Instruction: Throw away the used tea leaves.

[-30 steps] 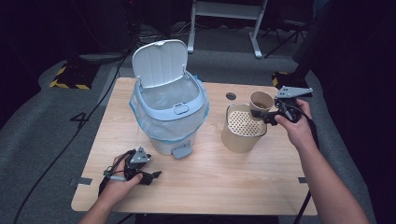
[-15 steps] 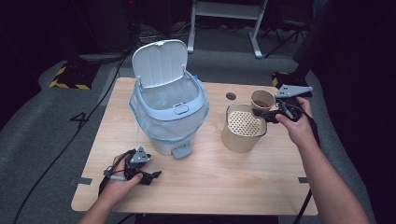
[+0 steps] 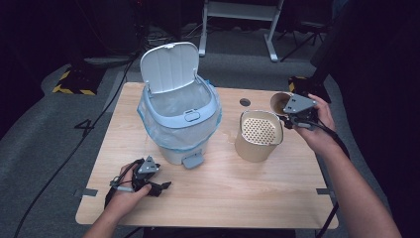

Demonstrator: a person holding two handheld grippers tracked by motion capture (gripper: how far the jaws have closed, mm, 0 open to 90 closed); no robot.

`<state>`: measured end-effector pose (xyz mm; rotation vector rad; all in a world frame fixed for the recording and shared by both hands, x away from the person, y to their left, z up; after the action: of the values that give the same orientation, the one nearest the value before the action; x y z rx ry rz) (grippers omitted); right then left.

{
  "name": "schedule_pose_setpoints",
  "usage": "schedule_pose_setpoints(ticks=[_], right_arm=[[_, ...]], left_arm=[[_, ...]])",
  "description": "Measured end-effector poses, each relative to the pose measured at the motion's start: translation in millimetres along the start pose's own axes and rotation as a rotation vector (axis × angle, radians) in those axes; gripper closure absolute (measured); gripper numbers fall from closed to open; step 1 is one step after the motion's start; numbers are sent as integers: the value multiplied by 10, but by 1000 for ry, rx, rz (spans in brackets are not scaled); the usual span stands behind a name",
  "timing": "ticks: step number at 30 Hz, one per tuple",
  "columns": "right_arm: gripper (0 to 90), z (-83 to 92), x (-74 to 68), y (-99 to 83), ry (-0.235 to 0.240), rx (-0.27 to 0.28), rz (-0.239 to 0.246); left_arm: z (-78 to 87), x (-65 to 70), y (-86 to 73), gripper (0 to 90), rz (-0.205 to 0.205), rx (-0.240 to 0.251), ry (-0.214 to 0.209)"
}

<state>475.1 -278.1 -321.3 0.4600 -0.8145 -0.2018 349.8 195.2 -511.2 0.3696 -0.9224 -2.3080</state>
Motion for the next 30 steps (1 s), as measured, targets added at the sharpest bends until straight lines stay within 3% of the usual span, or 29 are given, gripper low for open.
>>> schedule_pose_setpoints(ticks=[4,8,9,10,11,13,16,24,28,30], right_arm=[[317,-28,-49,19,-81,-102,172],[317,-64,-104,50,-140,-161,293],[317,-86,-139,66,-177,-200,358],[317,-86,-139,66,-177,-200,358],[317,-105,-177,84,-224,-237,438],[317,-110,-198,86,-243,-255,455],[317,-138,-267,103,-327,-316,598],[315,-118,-383,210,-508,-372,891],[314,-79,-433,291,-604,-404,1007],[314,-79,-458,315,-632,-424,1043]], left_arm=[[0,0,0,203,0,0,0],[0,0,0,203,0,0,0],[0,0,0,203,-1,0,0],[1,0,0,203,-1,0,1],[1,0,0,203,-1,-1,1],[1,0,0,203,-1,-1,1],[0,0,0,203,-1,-1,1],[0,1,0,203,-1,0,1],[0,1,0,203,-1,0,0],[0,0,0,202,-1,-1,1]])
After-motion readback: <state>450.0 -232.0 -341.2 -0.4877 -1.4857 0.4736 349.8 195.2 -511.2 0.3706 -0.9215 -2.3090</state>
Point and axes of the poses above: each handheld gripper's, and its own axes: z roughly backward along the jaws, y roughly out of its top, x roughly to its right, the point moved 1 cm from there along -z, roughly forward along the jaws, and after that the axes turned 4 degrees about y, right-handed, at the moved point
